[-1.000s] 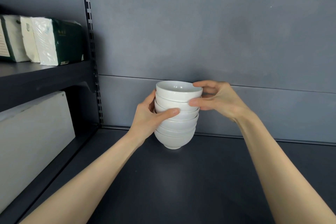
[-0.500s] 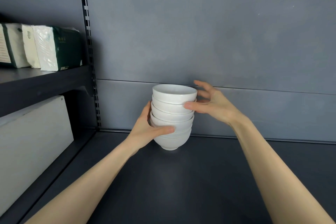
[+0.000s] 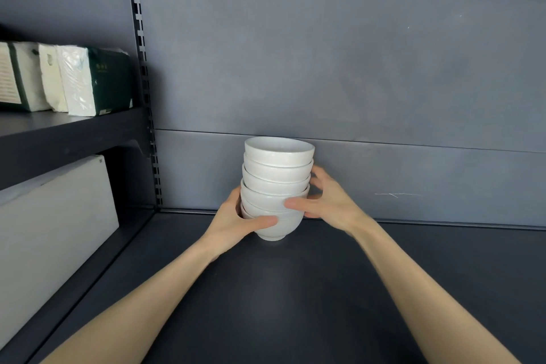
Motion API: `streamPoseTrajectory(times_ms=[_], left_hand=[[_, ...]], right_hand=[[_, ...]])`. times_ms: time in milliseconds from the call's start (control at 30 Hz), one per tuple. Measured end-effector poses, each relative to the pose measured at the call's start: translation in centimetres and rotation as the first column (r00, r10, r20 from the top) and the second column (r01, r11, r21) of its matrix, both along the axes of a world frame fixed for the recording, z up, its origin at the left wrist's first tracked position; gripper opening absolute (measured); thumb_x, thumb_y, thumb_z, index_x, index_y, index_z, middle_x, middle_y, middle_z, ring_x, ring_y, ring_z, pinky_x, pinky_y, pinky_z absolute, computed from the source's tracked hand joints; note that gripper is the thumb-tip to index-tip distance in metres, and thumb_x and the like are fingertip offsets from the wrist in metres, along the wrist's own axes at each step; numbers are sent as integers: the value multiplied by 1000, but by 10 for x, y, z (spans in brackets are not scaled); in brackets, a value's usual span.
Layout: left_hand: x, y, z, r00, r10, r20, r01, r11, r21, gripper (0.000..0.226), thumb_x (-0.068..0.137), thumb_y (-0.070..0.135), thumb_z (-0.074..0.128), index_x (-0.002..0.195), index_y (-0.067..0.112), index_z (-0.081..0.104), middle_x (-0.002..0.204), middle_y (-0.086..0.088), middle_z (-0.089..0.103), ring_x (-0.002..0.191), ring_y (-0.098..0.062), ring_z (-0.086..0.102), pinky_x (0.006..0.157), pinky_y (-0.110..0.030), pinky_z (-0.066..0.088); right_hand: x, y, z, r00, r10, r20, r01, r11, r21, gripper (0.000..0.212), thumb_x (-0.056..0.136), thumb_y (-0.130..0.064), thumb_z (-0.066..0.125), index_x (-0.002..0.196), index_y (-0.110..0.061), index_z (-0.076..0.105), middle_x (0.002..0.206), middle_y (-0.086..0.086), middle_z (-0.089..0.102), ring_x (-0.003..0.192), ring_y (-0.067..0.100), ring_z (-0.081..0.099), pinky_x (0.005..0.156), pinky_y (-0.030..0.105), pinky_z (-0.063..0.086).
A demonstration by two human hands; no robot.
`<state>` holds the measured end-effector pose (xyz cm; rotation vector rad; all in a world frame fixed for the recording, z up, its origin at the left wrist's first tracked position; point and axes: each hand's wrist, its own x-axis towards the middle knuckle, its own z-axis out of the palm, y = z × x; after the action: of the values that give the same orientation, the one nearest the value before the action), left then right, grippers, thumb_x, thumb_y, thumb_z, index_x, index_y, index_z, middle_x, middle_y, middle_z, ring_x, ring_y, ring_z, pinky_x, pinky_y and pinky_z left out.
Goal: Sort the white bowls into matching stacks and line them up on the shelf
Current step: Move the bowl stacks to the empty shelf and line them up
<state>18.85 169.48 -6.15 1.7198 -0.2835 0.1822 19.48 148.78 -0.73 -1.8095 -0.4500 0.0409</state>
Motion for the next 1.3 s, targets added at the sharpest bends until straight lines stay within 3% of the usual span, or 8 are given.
streamPoseTrajectory(times_ms=[100,233,367,600,767,933,1300], left_hand=[[1,1,-2,1000,15,-7,-14,1000,25,84,61,29,88,133,27,45,120,18,62,109,4,59,81,-14,50],[2,1,-3,999,35,-2,-35,999,30,78,65,25,87,131,24,46,119,16,62,109,0,59,78,-12,50],[3,2,-4,999,41,2,-41,998,44,88,56,38,88,132,23,47,120,15,63,110,-1,59,83,-16,49],[5,1,-5,999,40,13,-40,999,18,71,69,19,85,130,23,49,116,16,65,106,2,61,77,-11,51],[4,2,-6,999,33,29,-34,999,38,73,68,26,84,132,25,48,118,18,64,109,-1,60,79,-11,50],[4,3,-5,1000,11,29,-12,999,38,78,63,35,87,131,27,49,116,18,66,108,-1,61,81,-13,51],[5,5,-5,999,-21,28,20,998,56,65,73,23,82,130,26,51,117,14,67,106,-1,62,80,-12,51]], right_hand=[[2,1,-2,1000,-13,16,13,1000,9,86,71,-17,83,141,-33,36,133,-14,51,107,16,65,83,40,58],[2,1,-3,999,-26,33,26,1000,9,84,71,-19,83,140,-34,37,131,-15,52,103,16,66,78,33,59],[1,1,-4,998,-29,52,27,999,38,81,72,-17,83,138,-35,40,126,-18,56,100,13,67,71,27,59],[0,2,-4,997,-27,75,21,996,83,70,71,-14,83,123,-43,46,112,-28,59,96,6,66,64,22,57],[1,2,-6,995,-38,91,29,994,102,70,69,-14,84,123,-41,50,115,-23,63,105,5,63,70,26,58],[0,3,-6,993,-43,106,30,993,117,67,68,-13,84,121,-41,53,114,-23,64,105,4,62,66,22,57],[2,3,-7,991,-55,120,42,994,102,69,67,-14,86,118,-46,53,116,-22,65,109,8,62,71,28,59]])
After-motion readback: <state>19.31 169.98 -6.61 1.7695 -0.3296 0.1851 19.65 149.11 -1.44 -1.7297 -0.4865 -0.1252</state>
